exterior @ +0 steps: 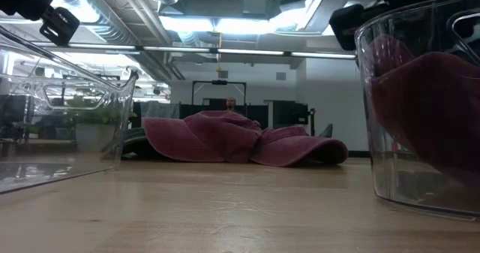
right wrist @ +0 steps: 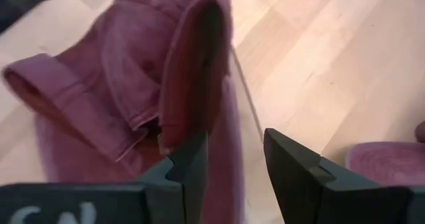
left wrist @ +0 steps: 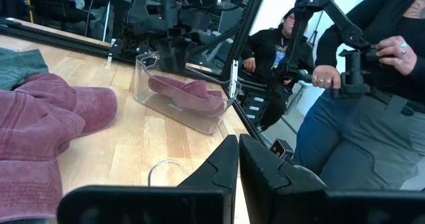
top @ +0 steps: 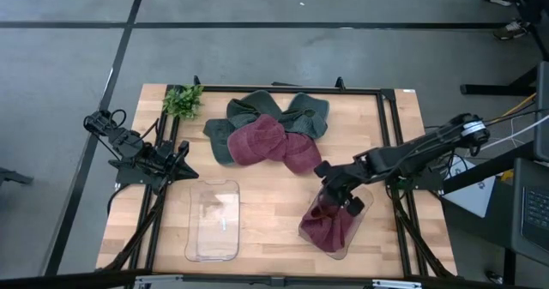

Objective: Pick & Place hat
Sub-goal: Put the right red cap into the right transparent bin

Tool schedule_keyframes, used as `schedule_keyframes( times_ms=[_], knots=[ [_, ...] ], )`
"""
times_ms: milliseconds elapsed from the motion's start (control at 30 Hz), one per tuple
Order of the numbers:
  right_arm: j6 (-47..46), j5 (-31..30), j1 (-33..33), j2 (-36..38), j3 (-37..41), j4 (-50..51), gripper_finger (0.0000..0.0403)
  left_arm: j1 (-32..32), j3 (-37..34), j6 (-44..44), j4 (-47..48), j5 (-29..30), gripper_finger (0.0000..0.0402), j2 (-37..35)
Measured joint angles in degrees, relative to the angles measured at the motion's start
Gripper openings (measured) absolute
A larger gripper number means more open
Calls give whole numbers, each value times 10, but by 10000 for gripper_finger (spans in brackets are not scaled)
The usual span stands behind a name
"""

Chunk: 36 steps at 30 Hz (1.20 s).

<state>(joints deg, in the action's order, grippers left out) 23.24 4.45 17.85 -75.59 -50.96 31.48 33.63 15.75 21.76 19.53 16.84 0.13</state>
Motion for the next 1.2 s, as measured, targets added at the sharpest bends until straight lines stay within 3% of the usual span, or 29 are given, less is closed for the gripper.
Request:
schedule_keyframes(
  times_ms=[600,1000,1200],
  knots=[
    [-3,2,10,-32,0,-10,141,0,0,0,0,0,9,0],
    [-18,1,10,-36,0,-15,28,0,0,0,0,0,12,0],
    [-18,3,10,-36,0,-16,14,0,0,0,0,0,12,0]
  ],
)
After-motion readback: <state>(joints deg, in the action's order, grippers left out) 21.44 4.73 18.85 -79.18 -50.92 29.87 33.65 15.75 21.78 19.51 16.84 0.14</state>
